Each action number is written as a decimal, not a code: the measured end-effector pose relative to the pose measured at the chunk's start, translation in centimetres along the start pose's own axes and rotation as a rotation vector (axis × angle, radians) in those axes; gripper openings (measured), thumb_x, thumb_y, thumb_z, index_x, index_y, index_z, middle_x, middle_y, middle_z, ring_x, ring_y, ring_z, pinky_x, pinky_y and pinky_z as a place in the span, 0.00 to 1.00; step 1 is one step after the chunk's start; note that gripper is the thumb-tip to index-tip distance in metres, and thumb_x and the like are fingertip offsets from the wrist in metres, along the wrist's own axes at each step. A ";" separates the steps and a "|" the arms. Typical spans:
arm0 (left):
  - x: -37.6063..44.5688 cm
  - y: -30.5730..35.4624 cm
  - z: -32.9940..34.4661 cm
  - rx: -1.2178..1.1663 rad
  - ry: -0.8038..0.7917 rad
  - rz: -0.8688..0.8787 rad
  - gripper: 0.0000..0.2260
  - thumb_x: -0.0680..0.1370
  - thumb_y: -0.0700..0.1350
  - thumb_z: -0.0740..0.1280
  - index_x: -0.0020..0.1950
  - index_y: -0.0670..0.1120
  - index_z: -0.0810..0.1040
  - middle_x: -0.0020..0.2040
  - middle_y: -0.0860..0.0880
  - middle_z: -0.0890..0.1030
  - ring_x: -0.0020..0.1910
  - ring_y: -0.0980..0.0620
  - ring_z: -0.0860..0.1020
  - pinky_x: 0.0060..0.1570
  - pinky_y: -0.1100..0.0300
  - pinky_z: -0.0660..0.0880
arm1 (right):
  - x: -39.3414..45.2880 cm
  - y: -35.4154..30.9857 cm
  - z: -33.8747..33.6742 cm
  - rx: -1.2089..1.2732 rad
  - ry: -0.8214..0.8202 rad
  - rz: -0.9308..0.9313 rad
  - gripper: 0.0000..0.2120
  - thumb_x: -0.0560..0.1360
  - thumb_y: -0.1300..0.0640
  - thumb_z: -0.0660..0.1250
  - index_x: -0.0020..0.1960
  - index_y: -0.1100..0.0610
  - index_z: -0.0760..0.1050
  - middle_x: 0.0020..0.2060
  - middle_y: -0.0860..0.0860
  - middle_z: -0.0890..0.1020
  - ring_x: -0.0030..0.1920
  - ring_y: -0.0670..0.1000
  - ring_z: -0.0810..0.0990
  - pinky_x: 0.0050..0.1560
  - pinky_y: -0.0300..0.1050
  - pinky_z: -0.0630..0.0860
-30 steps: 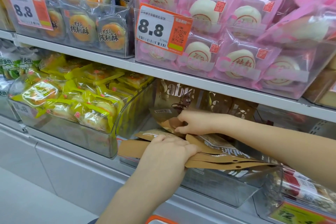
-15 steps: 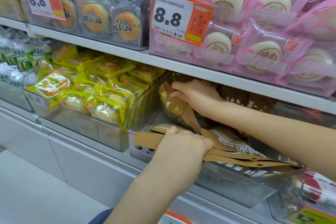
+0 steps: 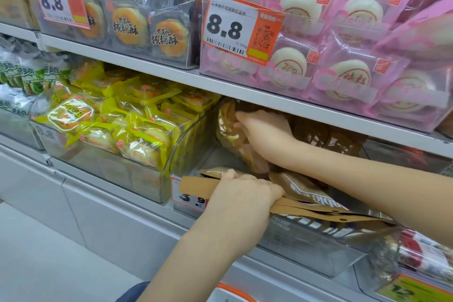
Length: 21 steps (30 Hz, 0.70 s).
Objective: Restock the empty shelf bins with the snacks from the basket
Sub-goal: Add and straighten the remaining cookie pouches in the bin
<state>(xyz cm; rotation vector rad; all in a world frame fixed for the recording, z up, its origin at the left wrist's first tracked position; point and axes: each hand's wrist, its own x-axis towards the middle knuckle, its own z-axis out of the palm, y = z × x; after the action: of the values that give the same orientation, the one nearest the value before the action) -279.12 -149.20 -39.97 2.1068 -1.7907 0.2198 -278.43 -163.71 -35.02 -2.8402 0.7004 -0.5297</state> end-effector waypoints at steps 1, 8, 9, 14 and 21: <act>0.0 0.0 0.0 0.000 -0.008 0.000 0.15 0.76 0.41 0.62 0.58 0.57 0.73 0.54 0.54 0.78 0.56 0.51 0.74 0.51 0.54 0.61 | 0.3 -0.3 -0.1 0.094 0.009 0.006 0.13 0.77 0.42 0.57 0.43 0.47 0.76 0.44 0.45 0.82 0.43 0.46 0.79 0.42 0.44 0.74; -0.1 -0.1 -0.2 -0.012 -0.007 0.007 0.14 0.76 0.40 0.61 0.59 0.55 0.73 0.54 0.53 0.78 0.55 0.50 0.74 0.51 0.53 0.61 | 1.8 2.1 -0.9 -0.088 -0.251 -0.200 0.18 0.73 0.48 0.70 0.60 0.51 0.72 0.51 0.45 0.75 0.51 0.47 0.74 0.44 0.40 0.67; -0.1 0.0 -0.3 -0.008 -0.012 0.004 0.15 0.76 0.40 0.61 0.59 0.55 0.73 0.54 0.53 0.78 0.55 0.50 0.74 0.51 0.54 0.61 | 1.5 2.9 -0.5 -0.051 -0.270 -0.131 0.26 0.70 0.47 0.73 0.65 0.50 0.70 0.54 0.44 0.74 0.54 0.47 0.73 0.48 0.40 0.69; -0.1 0.1 -0.2 0.015 -0.027 -0.008 0.16 0.75 0.40 0.62 0.61 0.54 0.73 0.54 0.52 0.78 0.56 0.49 0.74 0.52 0.54 0.61 | -1.3 7.6 -0.5 0.041 -0.402 0.054 0.32 0.66 0.49 0.77 0.67 0.46 0.69 0.60 0.42 0.73 0.60 0.45 0.72 0.59 0.40 0.70; 0.0 0.1 -0.1 0.026 -0.042 -0.019 0.17 0.75 0.39 0.63 0.61 0.55 0.72 0.56 0.52 0.78 0.57 0.50 0.74 0.53 0.54 0.61 | -0.8 9.0 -1.7 0.037 -0.046 0.160 0.14 0.75 0.47 0.67 0.59 0.51 0.75 0.52 0.47 0.80 0.55 0.54 0.77 0.49 0.41 0.69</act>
<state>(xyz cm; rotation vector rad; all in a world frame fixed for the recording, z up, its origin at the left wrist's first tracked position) -279.20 -149.18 -39.86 2.1601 -1.8005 0.1959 -283.46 -171.33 -35.90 -2.7219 0.8898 -0.4463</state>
